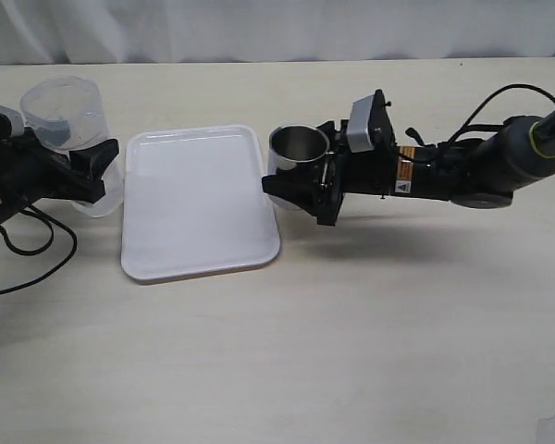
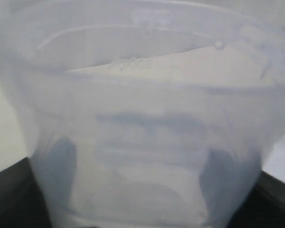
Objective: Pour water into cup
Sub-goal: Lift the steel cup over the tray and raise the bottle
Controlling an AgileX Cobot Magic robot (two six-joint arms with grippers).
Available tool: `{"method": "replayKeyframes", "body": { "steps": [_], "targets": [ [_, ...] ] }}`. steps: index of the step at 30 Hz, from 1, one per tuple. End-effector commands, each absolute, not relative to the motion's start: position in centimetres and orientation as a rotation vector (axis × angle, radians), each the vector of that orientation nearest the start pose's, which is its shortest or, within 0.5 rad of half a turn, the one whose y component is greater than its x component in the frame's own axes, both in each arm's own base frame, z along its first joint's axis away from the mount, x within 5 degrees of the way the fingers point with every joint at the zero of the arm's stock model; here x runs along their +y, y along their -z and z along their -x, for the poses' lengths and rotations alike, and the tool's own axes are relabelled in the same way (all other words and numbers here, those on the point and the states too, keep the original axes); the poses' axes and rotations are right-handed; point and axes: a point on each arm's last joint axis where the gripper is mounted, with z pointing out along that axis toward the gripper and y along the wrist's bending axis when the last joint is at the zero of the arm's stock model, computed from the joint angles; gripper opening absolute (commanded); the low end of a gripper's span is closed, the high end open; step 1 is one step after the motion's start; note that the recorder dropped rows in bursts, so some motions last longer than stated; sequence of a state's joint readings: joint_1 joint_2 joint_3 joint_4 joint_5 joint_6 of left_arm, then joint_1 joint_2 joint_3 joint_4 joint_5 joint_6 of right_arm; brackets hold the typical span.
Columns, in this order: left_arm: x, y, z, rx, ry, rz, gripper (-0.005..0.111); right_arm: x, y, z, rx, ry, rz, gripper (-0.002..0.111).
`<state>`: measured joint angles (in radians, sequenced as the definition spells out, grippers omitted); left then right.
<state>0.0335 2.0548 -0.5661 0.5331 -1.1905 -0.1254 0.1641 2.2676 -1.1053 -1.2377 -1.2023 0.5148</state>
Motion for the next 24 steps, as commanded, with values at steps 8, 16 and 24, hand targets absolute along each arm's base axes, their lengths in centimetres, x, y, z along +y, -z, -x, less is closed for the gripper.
{"method": "replayKeyframes", "body": {
  "steps": [8, 16, 24],
  "targets": [
    [-3.8, -11.4, -30.9, 1.689, 0.431, -0.394, 0.000, 22.0, -11.3, -35.7, 1.370, -1.096, 1.245, 0.004],
    [-4.5, -13.6, -30.6, 1.619, 0.461, -0.461, 0.000, 23.4, -11.0, -35.3, 1.408, -1.054, 1.286, 0.004],
    [-4.8, -14.1, -31.2, 1.597, 0.504, -0.485, 0.000, 23.4, -11.0, -35.7, 1.397, -1.028, 1.240, 0.004]
  ]
}}
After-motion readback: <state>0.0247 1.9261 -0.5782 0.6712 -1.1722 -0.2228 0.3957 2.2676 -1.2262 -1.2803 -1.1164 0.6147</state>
